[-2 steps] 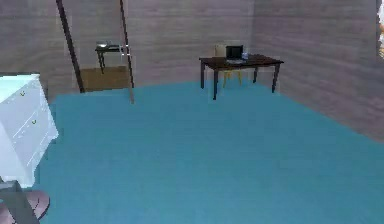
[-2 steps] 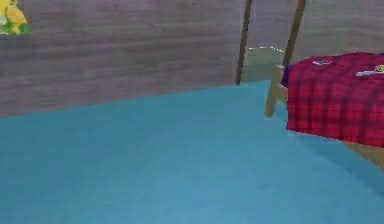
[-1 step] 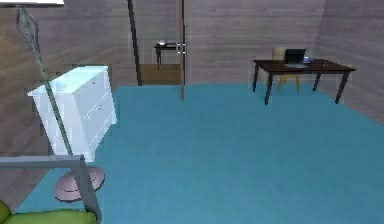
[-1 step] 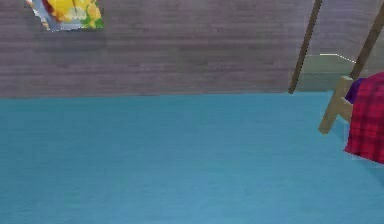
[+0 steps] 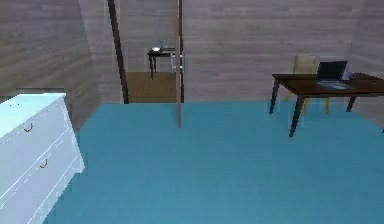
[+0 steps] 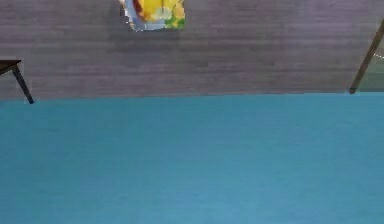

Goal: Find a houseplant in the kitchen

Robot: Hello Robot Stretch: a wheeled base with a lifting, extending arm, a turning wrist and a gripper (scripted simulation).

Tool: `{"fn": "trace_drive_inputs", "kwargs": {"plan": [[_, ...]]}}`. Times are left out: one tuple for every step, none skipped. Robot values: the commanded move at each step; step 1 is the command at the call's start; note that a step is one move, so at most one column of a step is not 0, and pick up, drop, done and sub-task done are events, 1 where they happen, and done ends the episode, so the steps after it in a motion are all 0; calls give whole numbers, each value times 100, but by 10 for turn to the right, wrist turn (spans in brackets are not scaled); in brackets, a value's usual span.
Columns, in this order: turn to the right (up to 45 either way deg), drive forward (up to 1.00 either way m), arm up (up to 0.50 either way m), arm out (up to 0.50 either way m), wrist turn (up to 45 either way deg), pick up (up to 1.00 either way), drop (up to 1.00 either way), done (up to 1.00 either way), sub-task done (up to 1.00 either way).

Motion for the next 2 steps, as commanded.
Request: {"fn": "trace_drive_inputs", "kwargs": {"plan": [[-180, 0, 0, 0, 0, 0, 0, 0, 0], [0, 15, 0, 0, 0, 0, 0, 0, 0]]}}
